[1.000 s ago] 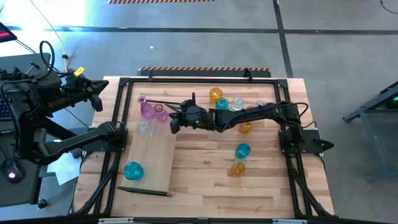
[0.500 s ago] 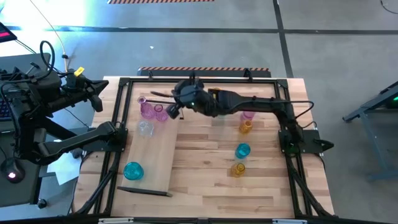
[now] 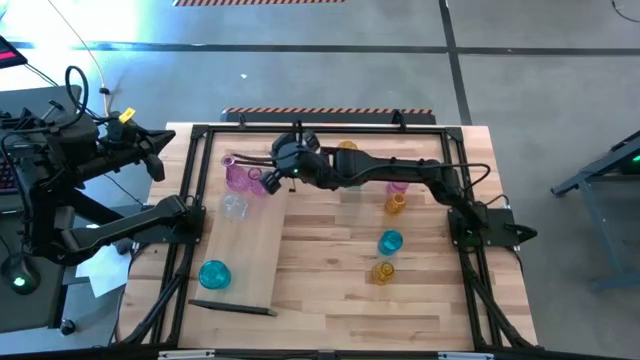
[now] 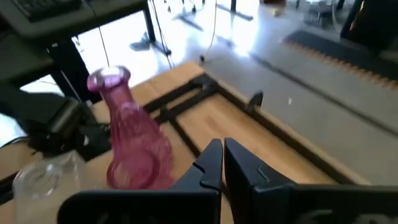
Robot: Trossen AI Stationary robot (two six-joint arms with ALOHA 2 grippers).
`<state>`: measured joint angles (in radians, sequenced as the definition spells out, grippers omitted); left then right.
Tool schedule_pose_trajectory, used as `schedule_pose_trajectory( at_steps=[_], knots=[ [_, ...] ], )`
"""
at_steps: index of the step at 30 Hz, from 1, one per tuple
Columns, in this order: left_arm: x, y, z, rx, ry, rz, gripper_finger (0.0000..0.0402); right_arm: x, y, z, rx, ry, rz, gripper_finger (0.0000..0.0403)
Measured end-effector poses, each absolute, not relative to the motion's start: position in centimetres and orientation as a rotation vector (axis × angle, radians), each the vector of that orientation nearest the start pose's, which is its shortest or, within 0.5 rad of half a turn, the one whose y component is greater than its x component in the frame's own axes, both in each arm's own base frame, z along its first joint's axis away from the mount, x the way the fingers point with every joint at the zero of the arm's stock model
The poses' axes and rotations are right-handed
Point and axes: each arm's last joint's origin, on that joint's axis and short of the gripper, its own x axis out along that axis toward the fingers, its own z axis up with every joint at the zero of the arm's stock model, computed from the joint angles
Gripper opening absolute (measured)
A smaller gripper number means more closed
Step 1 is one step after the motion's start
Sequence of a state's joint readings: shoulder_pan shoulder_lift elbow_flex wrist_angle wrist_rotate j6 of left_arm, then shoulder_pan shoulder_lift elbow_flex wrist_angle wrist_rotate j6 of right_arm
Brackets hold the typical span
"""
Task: Sort vases onto shelf
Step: Put the left violet flower vase on the shelf
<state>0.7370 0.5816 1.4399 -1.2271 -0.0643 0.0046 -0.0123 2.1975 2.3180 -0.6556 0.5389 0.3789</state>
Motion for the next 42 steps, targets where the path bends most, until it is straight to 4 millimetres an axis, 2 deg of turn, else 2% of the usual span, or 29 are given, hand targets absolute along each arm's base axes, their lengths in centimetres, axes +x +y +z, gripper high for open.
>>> schedule_pose_trajectory(
  at_steps=[4, 9, 12, 20, 27, 42],
  knots=[
    [0.2, 0.4, 43.8, -0.107, 0.365, 0.789, 0.0000, 49.6, -1.3, 33.8, 0.238, 0.488, -0.633, 0.0000],
    [0.2, 0.4, 43.8, -0.096, 0.369, 0.787, 0.0000, 50.2, -0.5, 32.8, 0.308, 0.493, -0.608, 0.0000],
    [0.2, 0.4, 43.8, -0.096, 0.370, 0.787, 0.0000, 50.6, 0.0, 31.3, 0.316, 0.535, -0.611, 0.0000],
    [0.2, 0.4, 43.8, -0.097, 0.370, 0.786, 0.0000, 51.5, 1.1, 29.6, 0.376, 0.558, -0.568, 0.0000],
    [0.2, 0.4, 43.8, -0.097, 0.370, 0.786, 0.0000, 51.5, 1.6, 29.6, 0.387, 0.563, -0.558, 0.0000],
    [0.1, 0.3, 43.8, -0.117, 0.363, 0.783, 0.0000, 52.4, 0.6, 29.2, 0.391, 0.524, -0.501, 0.0000]
  ],
)
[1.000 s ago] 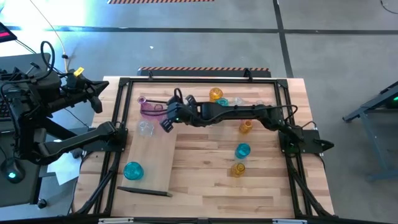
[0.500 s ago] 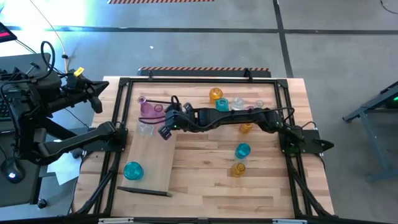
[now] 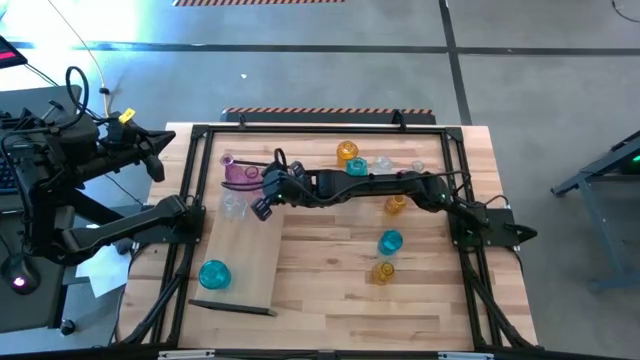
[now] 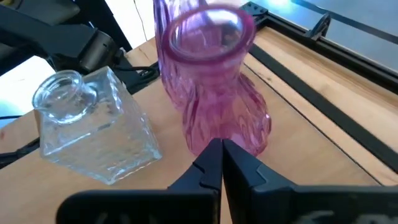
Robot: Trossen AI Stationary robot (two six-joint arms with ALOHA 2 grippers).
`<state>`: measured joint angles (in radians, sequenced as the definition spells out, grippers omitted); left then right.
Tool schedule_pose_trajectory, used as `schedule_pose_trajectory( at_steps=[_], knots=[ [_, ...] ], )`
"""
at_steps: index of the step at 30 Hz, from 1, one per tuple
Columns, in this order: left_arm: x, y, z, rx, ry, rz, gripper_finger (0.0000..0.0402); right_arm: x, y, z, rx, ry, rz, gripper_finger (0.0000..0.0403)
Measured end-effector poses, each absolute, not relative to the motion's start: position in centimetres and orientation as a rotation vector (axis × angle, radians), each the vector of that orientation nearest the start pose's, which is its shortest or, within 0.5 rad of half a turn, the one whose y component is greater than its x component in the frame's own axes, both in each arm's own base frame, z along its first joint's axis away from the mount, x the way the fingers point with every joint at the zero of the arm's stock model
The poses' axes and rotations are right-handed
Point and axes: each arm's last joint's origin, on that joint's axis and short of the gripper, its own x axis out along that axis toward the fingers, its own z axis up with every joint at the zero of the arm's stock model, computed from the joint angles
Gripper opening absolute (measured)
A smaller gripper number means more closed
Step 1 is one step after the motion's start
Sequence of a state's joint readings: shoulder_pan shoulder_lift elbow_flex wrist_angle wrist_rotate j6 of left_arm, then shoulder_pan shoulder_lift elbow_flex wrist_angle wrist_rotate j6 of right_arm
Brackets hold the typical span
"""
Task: Sort vases onto shelf
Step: Put the left violet flower vase on the shelf
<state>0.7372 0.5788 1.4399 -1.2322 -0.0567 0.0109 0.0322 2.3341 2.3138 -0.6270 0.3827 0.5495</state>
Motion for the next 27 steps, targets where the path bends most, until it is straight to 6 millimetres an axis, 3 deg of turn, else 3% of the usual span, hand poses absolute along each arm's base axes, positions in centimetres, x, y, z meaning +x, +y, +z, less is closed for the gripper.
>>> schedule_pose_trajectory(
  at_steps=[27],
  knots=[
    [-0.1, 0.2, 43.7, -0.150, 0.344, 0.787, 0.0000, 52.5, -0.9, 29.3, 0.360, 0.520, -0.514, 0.0000]
  ],
)
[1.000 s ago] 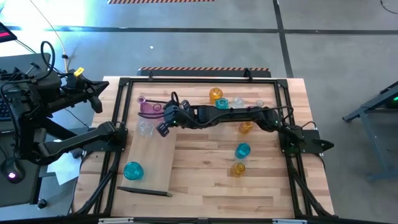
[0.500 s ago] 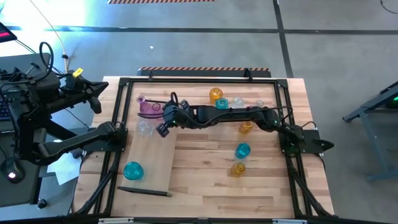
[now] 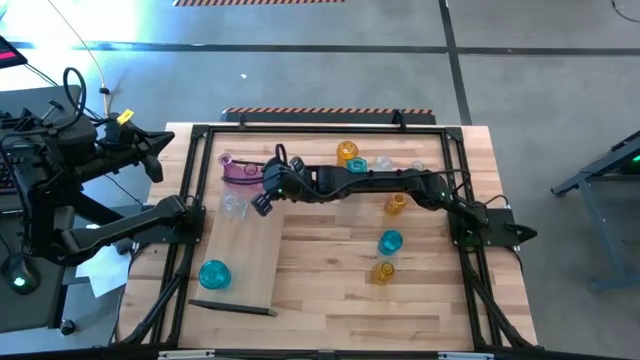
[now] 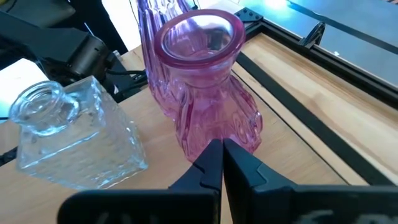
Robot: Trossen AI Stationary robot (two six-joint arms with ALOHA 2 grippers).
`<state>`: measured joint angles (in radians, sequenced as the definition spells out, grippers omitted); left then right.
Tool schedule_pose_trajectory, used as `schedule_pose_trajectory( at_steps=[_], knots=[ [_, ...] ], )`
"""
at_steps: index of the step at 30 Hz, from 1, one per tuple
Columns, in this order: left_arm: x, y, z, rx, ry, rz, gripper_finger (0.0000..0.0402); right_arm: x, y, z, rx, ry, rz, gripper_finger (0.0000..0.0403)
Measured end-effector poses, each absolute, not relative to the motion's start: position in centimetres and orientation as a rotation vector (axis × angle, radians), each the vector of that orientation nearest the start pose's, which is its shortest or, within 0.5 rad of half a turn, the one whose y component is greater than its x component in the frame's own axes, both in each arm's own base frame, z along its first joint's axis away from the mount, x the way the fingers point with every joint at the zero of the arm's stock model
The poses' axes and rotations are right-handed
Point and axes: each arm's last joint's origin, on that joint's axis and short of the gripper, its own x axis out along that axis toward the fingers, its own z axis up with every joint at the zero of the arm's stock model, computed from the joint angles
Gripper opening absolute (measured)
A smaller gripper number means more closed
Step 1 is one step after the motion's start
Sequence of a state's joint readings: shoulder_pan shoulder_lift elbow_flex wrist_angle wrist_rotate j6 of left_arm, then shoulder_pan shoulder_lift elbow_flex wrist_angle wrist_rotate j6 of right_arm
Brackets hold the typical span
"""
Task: Sort vases onto shelf
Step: Put the left violet flower vase on the shelf, then put the bottom blue flower vase on the shelf
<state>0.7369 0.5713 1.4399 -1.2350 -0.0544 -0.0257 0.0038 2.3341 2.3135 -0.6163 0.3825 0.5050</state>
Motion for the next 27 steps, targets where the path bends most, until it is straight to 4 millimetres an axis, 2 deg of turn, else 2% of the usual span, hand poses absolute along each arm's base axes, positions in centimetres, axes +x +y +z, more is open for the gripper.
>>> schedule_pose_trajectory(
  at_steps=[11, 15, 21, 27],
  knots=[
    [0.0, 0.1, 43.7, -0.161, 0.341, 0.771, 0.0000, 52.2, -1.0, 29.1, 0.340, 0.554, -0.530, 0.0000],
    [0.0, 0.1, 43.7, -0.161, 0.341, 0.771, 0.0000, 51.7, -1.0, 30.3, 0.335, 0.568, -0.536, 0.0000],
    [0.0, 0.1, 43.7, -0.153, 0.345, 0.769, 0.0000, 49.3, -0.8, 33.0, 0.315, 0.602, -0.592, 0.0000],
    [-0.1, 0.1, 43.6, -0.124, 0.367, 0.760, 0.0000, 44.7, -0.9, 36.0, 0.212, 0.779, -0.624, 0.0000]
  ],
)
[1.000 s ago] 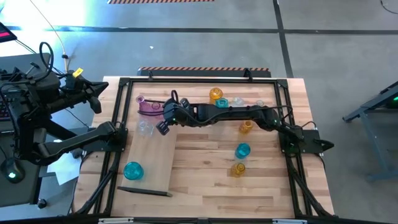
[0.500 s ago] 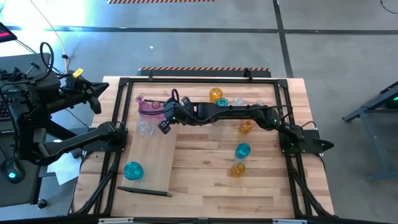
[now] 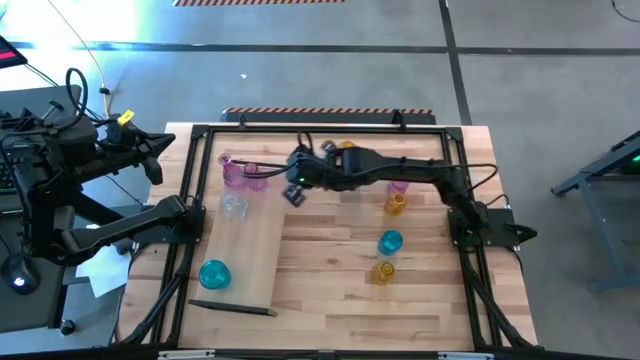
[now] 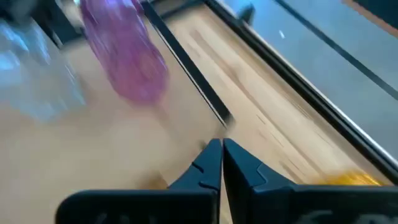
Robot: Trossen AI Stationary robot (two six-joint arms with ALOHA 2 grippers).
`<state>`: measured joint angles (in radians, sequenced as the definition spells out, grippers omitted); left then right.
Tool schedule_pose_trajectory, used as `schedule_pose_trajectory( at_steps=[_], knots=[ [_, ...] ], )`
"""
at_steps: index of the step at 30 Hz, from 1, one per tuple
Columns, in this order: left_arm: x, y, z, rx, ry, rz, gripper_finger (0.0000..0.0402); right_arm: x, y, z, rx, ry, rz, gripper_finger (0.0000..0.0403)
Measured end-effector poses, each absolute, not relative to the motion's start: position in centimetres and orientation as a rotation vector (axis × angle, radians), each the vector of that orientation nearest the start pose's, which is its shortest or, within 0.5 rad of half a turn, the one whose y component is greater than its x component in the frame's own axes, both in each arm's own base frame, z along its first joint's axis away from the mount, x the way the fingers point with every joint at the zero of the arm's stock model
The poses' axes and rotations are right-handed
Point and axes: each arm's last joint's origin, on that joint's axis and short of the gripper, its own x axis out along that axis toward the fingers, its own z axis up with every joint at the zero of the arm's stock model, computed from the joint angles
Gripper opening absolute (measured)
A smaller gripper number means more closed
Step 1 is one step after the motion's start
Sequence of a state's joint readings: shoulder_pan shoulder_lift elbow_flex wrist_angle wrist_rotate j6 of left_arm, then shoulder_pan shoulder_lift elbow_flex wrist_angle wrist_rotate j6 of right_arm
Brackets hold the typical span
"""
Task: Sort vases onto shelf
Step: Put the bottom blue flower vase on the shelf
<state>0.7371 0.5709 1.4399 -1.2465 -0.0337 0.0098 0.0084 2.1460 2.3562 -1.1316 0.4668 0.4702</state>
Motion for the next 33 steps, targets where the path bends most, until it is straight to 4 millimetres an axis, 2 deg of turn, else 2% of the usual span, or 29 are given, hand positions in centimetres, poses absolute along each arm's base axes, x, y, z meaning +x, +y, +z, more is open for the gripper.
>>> schedule_pose_trajectory(
  at_steps=[3, 6, 10, 14, 18, 22, 25, 33],
  knots=[
    [0.0, 0.1, 43.6, -0.124, 0.365, 0.752, 0.0000, 42.7, -1.0, 37.2, 0.191, 0.846, -0.642, 0.0000],
    [1.1, 0.8, 43.8, -0.133, 0.359, 0.682, 0.0000, 41.0, -1.1, 38.3, 0.194, 0.880, -0.679, 0.0000],
    [3.9, 2.8, 43.9, -0.141, 0.411, 0.527, 0.0000, 39.0, -1.1, 39.1, 0.211, 0.929, -0.736, 0.0000],
    [7.8, 6.0, 43.9, -0.119, 0.467, 0.412, 0.0000, 37.5, -0.7, 39.2, 0.216, 1.011, -0.780, 0.0000],
    [11.6, 9.1, 44.0, -0.119, 0.418, 0.367, 0.0000, 37.0, 0.4, 39.4, 0.173, 1.013, -0.744, 0.0000],
    [14.0, 10.6, 45.4, -0.085, 0.307, 0.351, 0.0000, 36.2, 0.7, 39.6, 0.110, 0.999, -0.772, 0.0000],
    [16.1, 11.6, 46.0, -0.061, 0.266, 0.327, 0.0000, 36.0, 0.2, 39.6, 0.130, 0.987, -0.793, 0.0000],
    [22.6, 14.0, 46.2, -0.051, 0.291, 0.246, 0.0000, 37.8, -0.7, 36.2, 0.098, 1.047, -0.720, 0.0000]
  ],
)
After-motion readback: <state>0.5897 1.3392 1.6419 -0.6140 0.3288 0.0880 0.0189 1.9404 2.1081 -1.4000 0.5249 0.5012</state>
